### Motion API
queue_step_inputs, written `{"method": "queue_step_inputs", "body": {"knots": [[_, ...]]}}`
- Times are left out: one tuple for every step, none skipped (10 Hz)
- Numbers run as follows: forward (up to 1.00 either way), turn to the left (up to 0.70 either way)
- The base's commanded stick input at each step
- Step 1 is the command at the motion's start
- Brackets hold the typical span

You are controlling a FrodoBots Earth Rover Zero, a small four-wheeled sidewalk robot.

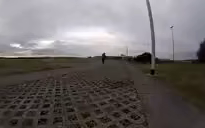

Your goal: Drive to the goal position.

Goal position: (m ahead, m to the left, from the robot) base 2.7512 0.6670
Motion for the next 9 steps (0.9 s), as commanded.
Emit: {"method": "queue_step_inputs", "body": {"knots": [[0.85, -0.34], [0.85, -0.34], [0.85, -0.33], [0.85, -0.30], [0.85, -0.27], [0.85, -0.23], [0.85, -0.20], [0.85, -0.17], [0.85, -0.14]]}}
